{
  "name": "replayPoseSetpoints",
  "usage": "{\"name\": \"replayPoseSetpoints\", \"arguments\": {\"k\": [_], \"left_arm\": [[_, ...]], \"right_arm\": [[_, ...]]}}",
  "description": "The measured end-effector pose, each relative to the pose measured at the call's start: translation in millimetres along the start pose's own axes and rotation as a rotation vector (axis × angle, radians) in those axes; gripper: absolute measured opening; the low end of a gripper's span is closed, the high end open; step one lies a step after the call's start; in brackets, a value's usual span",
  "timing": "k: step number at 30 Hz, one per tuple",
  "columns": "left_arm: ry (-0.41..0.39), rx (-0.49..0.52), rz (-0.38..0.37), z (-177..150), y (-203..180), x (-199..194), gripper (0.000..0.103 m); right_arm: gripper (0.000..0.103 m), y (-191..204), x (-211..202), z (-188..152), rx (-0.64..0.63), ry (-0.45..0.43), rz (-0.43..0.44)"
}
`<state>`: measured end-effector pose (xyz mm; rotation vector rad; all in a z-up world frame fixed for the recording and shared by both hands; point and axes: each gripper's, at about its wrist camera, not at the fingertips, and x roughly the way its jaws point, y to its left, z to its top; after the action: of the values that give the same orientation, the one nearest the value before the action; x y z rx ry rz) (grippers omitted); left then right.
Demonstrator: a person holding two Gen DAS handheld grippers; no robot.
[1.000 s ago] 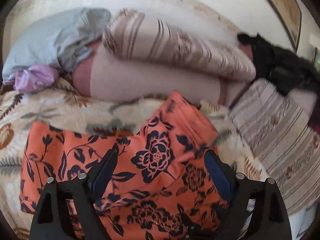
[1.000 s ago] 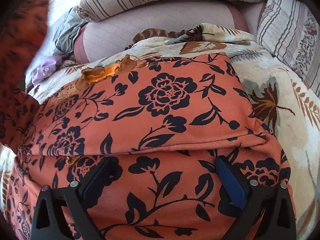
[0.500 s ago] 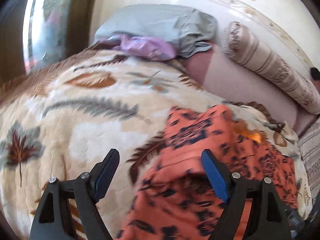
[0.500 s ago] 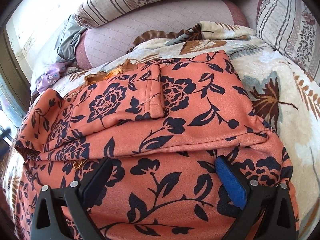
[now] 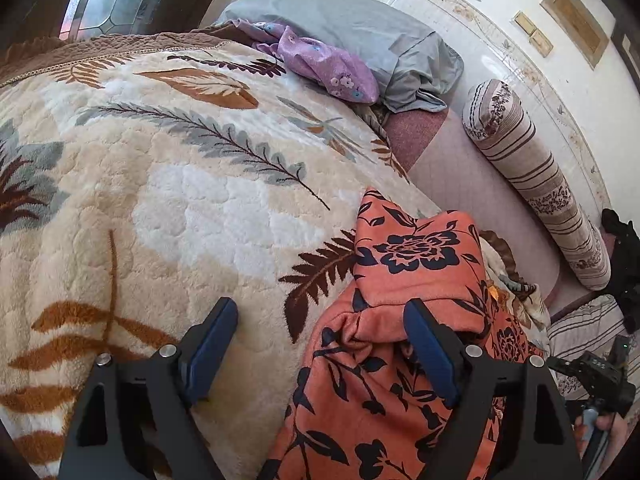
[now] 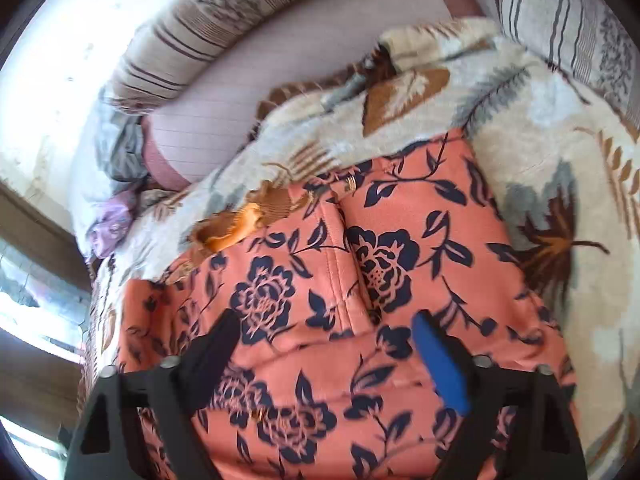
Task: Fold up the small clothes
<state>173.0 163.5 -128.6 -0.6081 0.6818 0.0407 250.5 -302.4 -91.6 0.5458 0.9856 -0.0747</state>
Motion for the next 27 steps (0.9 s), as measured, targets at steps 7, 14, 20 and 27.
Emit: {"name": "replayPoseSetpoints", "arguments": {"k": [7, 14, 20, 27], "left_arm": [[-0.001, 0.004, 0.007, -0.6, -1.5, 3.1, 0.086], [-0.010, -0.014, -0.018, 0.1, 2.2, 1.2, 0.086], [-0.011, -0.008, -0.016, -0.6, 1.9, 2.4, 0.086], [0.002, -0.003, -0.010, 0.5, -0.3, 4.2, 0.088]], "right_arm": [[0.017, 24.6, 34.2, -2.3, -0.131, 0.089, -0.182], [0.013, 73.1, -37.3, -9.0, -0.378, -0.115, -0.290], [0.024, 2.2, -18.1, -19.2, -0.229, -0.016, -0.322], [0.070, -36.9, -13.6, -31.4, -0.128, -0.025, -0.115]]}}
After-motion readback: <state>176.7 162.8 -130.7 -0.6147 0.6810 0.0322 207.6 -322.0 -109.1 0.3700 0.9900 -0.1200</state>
